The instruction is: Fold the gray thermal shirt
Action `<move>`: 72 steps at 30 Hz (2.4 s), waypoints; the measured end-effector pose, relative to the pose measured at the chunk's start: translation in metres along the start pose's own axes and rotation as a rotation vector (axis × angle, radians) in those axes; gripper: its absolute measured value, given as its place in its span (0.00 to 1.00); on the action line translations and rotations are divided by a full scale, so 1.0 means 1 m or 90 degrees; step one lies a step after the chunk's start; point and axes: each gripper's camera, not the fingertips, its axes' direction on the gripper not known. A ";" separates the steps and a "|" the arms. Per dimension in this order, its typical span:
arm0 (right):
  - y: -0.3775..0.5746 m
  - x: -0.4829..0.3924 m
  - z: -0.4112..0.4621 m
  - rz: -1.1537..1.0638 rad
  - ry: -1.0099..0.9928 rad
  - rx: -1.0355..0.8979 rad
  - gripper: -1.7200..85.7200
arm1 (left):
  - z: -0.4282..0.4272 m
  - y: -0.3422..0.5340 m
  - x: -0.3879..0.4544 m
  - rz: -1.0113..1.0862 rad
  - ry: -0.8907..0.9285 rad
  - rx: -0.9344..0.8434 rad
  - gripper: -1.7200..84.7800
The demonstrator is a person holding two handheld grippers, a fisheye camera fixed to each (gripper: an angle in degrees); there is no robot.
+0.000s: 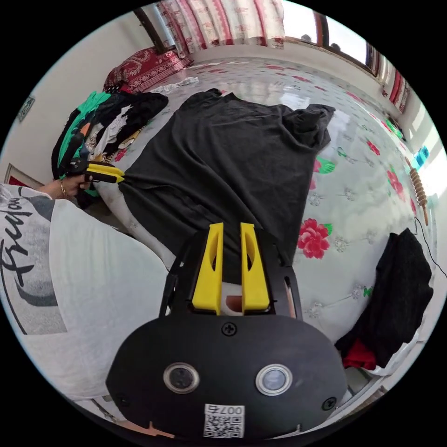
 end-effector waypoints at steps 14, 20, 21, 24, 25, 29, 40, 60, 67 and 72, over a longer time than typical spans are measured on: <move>-0.021 -0.034 0.014 -0.104 -0.015 0.010 0.02 | -0.028 0.018 -0.009 -0.042 0.001 0.050 0.01; 0.005 -0.043 0.009 -0.143 -0.129 -0.035 0.03 | -0.046 0.062 -0.034 -0.121 0.040 0.084 0.01; 0.007 -0.043 0.017 -0.143 -0.135 -0.063 0.03 | -0.041 0.068 -0.041 -0.146 0.047 0.067 0.01; 0.018 -0.030 0.026 -0.109 -0.127 -0.099 0.05 | -0.038 0.081 -0.050 -0.165 0.012 0.032 0.01; 0.023 -0.019 0.019 -0.078 -0.112 -0.080 0.05 | -0.039 0.085 -0.053 -0.167 0.002 0.023 0.01; 0.047 0.042 -0.016 0.060 0.023 -0.013 0.07 | -0.046 0.095 -0.066 -0.202 0.005 0.032 0.02; 0.071 0.191 -0.024 0.342 -0.065 -0.041 0.09 | -0.038 0.038 -0.087 -0.208 0.131 -0.010 0.12; 0.081 0.264 -0.240 0.301 -0.337 0.177 0.02 | -0.240 0.081 -0.165 -0.208 0.275 0.243 0.01; 0.058 0.326 -0.236 0.388 -0.438 0.157 0.02 | -0.195 0.036 -0.232 -0.319 0.376 0.192 0.01; -0.021 0.388 -0.239 0.452 -0.450 0.163 0.02 | -0.195 -0.070 -0.277 -0.377 0.399 0.187 0.01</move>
